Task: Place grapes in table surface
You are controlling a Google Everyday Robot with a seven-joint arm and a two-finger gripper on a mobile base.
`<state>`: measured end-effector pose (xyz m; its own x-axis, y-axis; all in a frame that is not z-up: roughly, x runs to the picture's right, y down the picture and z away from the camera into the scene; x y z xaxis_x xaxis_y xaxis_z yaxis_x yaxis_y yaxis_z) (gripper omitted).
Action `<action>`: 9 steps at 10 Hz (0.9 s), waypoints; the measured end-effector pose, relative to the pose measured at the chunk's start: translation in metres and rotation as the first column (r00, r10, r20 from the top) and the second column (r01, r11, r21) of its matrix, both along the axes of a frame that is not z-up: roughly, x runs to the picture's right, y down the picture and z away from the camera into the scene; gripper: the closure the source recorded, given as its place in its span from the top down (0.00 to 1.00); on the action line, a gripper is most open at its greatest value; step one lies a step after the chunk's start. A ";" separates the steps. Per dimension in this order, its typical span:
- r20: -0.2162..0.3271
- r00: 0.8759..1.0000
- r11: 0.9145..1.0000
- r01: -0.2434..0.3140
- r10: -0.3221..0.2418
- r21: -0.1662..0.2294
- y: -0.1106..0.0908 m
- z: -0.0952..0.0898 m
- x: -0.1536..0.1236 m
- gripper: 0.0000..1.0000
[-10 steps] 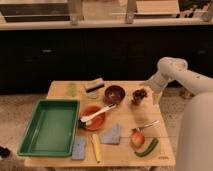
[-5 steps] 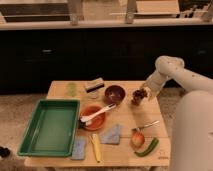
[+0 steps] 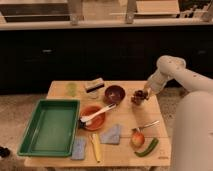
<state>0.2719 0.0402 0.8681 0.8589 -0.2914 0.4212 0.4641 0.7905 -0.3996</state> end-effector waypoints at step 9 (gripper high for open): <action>0.013 1.000 0.999 0.026 -0.027 0.040 -0.023 -0.012 -0.013 0.00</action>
<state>0.2588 0.0171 0.8559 0.8450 -0.3304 0.4204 0.4901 0.7930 -0.3619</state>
